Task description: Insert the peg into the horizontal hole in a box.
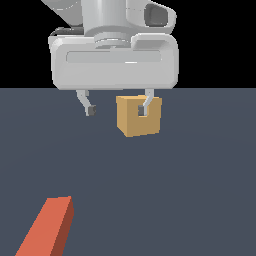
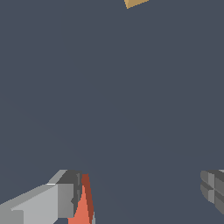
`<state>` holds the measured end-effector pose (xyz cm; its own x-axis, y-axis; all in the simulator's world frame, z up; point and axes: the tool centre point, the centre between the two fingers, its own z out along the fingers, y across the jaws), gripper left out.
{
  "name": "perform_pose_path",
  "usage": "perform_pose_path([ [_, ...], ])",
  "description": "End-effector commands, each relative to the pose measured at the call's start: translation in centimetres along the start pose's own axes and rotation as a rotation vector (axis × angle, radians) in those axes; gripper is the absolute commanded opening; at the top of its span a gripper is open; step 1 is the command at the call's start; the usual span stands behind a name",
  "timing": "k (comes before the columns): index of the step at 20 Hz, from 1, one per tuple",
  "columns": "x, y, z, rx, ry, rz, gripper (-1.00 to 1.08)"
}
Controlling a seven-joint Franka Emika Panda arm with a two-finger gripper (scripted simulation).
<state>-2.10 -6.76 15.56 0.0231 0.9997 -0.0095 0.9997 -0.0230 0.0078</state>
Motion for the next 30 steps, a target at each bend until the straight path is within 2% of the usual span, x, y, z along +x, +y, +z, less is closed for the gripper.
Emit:
perform_pose_path([
  [1,-1.8,-0.8,0.8,0.001,0.001,-0.012,1.00],
  [13,-12.5,-4.8,5.5,0.004,0.006,-0.089,1.00],
  [18,-16.2,-5.9,7.1,0.006,0.008,-0.115,1.00],
  [24,-19.1,-6.5,8.4,0.007,0.009,-0.136,1.00],
  [30,-20.3,-6.7,8.9,0.007,0.010,-0.144,1.00],
])
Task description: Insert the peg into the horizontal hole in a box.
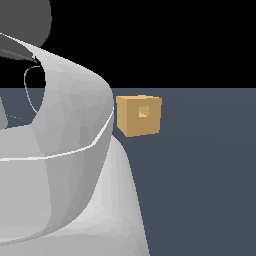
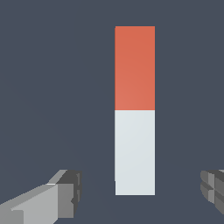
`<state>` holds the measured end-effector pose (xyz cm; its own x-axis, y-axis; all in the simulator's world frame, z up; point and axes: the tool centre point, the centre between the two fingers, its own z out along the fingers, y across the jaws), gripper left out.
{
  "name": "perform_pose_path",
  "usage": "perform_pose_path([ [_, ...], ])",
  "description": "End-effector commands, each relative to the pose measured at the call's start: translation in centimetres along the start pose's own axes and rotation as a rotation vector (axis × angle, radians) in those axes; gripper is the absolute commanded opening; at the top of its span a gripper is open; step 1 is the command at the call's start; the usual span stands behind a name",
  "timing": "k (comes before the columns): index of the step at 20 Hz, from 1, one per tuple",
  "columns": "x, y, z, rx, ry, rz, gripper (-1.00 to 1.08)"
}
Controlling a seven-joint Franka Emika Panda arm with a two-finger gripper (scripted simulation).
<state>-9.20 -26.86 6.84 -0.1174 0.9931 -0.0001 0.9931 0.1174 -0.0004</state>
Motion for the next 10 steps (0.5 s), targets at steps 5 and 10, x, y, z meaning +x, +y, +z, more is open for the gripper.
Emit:
perform_pose_path([
  [5,-0.1,0.0,0.3,0.000,0.000,-0.001,1.00],
  [10,-0.1,0.0,2.1,0.000,0.000,-0.002,1.00],
])
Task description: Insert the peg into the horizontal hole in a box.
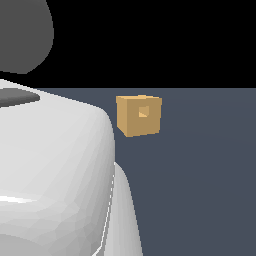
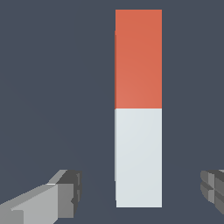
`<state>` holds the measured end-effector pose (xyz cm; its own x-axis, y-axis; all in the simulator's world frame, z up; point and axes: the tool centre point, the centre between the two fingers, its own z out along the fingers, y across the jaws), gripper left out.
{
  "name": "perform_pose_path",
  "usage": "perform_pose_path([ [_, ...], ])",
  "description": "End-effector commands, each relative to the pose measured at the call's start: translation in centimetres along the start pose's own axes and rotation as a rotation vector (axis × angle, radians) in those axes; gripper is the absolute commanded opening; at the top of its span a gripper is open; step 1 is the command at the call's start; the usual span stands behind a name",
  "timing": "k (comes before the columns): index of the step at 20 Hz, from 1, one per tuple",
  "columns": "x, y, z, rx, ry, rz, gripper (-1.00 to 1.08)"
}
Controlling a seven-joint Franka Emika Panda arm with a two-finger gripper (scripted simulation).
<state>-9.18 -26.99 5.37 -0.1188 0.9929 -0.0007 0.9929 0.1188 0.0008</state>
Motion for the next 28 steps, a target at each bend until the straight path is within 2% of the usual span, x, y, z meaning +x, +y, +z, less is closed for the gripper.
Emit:
perform_pose_path([
  [1,0.0,-0.1,1.2,0.001,0.001,0.000,1.00],
  [10,-0.1,0.0,3.6,0.001,0.001,-0.002,1.00],
  [11,-0.1,0.0,3.6,0.001,0.001,-0.002,-1.00],
  [23,0.1,0.2,3.6,0.001,0.001,-0.003,-1.00],
  [28,1.5,1.5,3.2,0.001,0.001,-0.014,-1.00],
])
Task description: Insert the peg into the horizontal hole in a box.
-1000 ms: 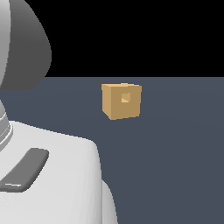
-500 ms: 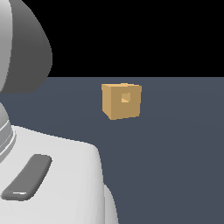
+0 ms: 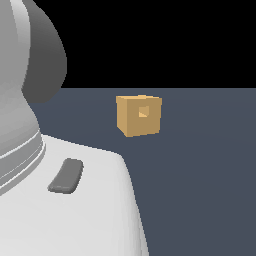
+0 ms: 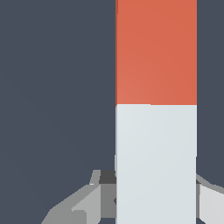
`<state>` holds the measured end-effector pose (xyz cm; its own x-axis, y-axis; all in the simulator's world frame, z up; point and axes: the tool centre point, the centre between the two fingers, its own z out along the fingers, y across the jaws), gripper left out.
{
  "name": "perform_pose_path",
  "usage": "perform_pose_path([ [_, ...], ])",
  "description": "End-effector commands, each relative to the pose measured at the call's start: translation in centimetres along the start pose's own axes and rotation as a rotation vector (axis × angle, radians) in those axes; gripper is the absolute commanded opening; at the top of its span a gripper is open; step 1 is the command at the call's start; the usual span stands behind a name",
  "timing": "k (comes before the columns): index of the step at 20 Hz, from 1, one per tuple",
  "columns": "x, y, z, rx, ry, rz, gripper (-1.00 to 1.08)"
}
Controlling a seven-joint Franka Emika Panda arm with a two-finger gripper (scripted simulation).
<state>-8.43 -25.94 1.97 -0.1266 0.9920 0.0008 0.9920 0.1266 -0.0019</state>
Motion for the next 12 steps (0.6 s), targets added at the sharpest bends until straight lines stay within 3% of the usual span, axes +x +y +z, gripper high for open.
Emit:
perform_pose_path([
  [1,1.1,1.0,-0.4,-0.002,-0.001,-0.009,-1.00],
  [6,4.6,4.0,-1.3,-0.002,-0.001,-0.035,-1.00],
  [12,10.8,9.0,-3.0,-0.002,-0.002,-0.079,-1.00],
])
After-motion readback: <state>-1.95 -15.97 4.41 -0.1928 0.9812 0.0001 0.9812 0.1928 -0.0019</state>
